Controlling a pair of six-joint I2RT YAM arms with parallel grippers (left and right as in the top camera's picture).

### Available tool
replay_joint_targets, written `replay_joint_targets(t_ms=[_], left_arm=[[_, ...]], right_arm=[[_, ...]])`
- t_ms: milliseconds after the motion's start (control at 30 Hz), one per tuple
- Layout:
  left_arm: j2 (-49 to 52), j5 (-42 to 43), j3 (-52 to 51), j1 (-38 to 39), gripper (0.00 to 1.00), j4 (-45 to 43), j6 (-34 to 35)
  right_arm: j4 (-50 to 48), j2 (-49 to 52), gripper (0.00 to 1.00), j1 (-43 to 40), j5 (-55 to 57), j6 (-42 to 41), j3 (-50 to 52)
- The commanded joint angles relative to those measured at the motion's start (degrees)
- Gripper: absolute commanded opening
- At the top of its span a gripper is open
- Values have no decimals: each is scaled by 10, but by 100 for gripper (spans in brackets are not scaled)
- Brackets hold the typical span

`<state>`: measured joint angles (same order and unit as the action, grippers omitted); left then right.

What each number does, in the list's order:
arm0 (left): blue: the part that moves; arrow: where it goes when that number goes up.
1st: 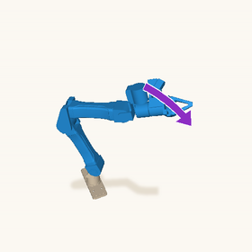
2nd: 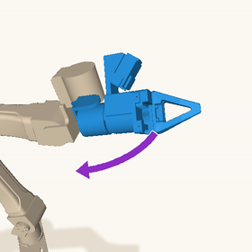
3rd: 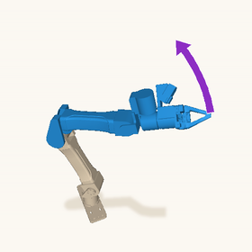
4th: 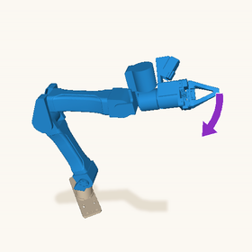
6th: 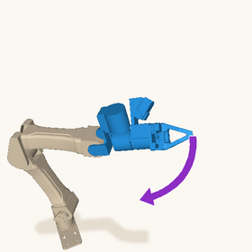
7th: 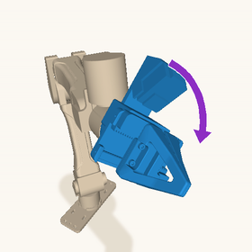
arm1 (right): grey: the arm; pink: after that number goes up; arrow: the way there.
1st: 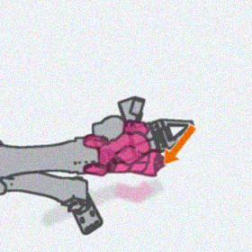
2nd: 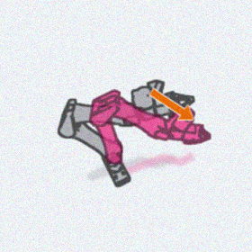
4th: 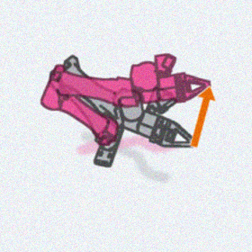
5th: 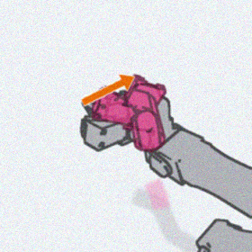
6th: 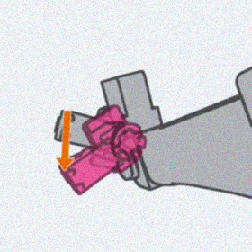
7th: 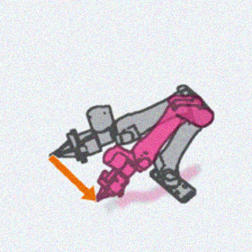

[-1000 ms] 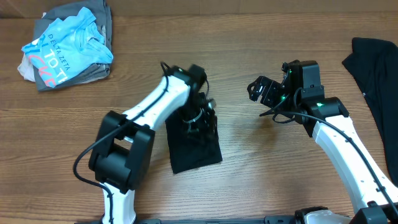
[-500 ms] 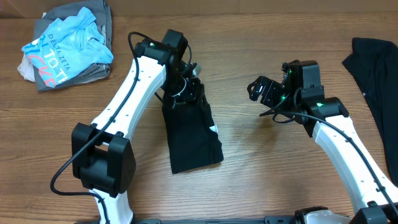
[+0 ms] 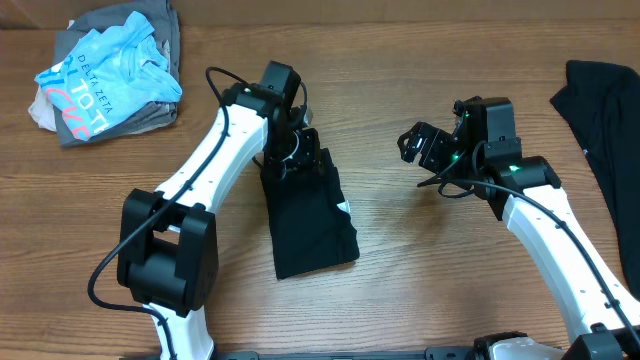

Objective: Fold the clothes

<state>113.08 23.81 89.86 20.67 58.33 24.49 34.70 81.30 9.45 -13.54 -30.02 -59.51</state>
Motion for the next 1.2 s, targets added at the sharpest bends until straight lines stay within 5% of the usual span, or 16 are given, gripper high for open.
replay_joint_targets(t_ms=[0, 233, 733, 1000, 1167], left_arm=[[5, -4, -10, 22, 33, -28, 46], [50, 2, -10, 48, 17, -94, 71], [127, 22, 2, 49, 9, -181, 74], [103, 33, 136, 44, 4, -28, -1], [83, -17, 186, 37, 10, 113, 0]], right_arm=[[-3, -1, 100, -2, -3, 0, -1], [-3, -1, 100, -2, -3, 0, -1], [-4, -1, 100, -2, -2, 0, -1], [-5, -1, 100, -2, -2, 0, -1], [-5, -1, 100, -2, -2, 0, -1]])
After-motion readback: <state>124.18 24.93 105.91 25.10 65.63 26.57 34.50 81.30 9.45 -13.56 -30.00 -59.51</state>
